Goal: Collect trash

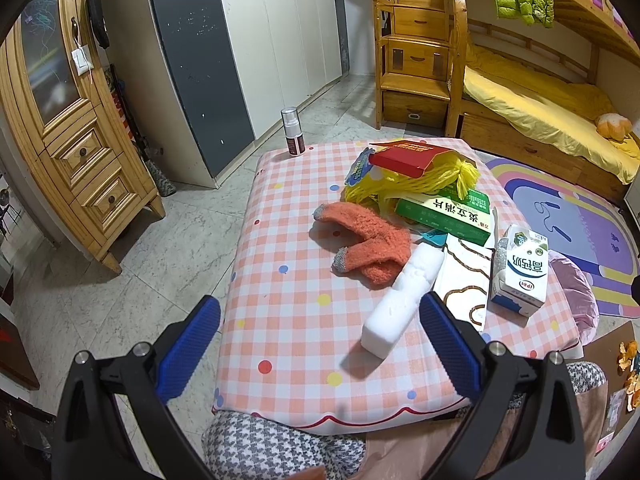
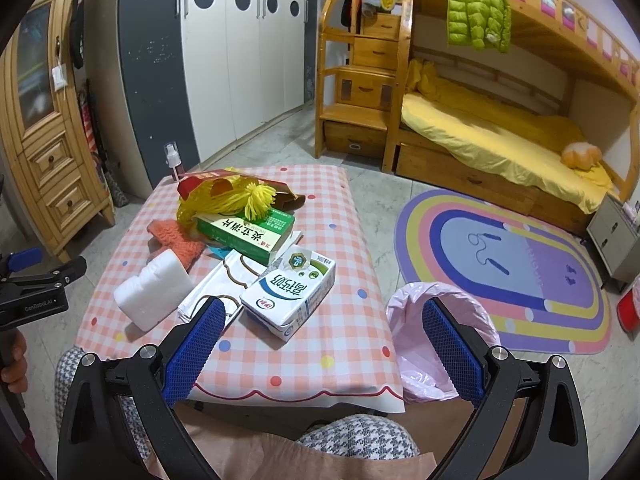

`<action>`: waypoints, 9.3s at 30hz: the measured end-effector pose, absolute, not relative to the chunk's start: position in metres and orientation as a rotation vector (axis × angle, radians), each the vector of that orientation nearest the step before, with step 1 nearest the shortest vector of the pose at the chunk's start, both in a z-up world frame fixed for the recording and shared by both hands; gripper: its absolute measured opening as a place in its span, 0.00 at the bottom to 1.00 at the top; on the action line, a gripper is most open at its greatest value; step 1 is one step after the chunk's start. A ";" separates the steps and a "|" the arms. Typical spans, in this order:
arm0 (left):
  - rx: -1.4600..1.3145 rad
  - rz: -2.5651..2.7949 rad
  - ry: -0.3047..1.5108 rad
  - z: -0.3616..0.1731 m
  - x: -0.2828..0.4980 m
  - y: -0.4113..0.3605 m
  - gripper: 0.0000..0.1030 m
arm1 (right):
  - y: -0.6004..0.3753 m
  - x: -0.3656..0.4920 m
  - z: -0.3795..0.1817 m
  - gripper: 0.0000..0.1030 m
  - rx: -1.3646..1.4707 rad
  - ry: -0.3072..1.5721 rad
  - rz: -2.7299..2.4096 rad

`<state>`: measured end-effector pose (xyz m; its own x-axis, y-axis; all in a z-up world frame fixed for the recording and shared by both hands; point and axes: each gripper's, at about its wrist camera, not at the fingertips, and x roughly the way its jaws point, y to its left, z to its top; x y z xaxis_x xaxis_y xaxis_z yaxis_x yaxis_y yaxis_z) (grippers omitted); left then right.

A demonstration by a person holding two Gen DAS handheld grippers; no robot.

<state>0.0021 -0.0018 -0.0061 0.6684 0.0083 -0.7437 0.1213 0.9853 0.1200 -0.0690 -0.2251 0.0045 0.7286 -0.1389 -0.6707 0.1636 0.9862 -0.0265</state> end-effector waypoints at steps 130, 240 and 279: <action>0.109 -0.454 0.769 -0.037 0.002 -0.042 0.33 | -0.241 -0.030 -0.052 0.69 0.132 0.735 -0.244; 0.058 0.005 0.809 -0.052 0.139 0.054 0.68 | -0.156 0.174 -0.054 0.41 -0.342 0.725 0.148; 0.116 -0.189 0.913 -0.096 0.102 -0.034 0.72 | -0.252 0.005 -0.012 0.00 0.186 0.658 -0.037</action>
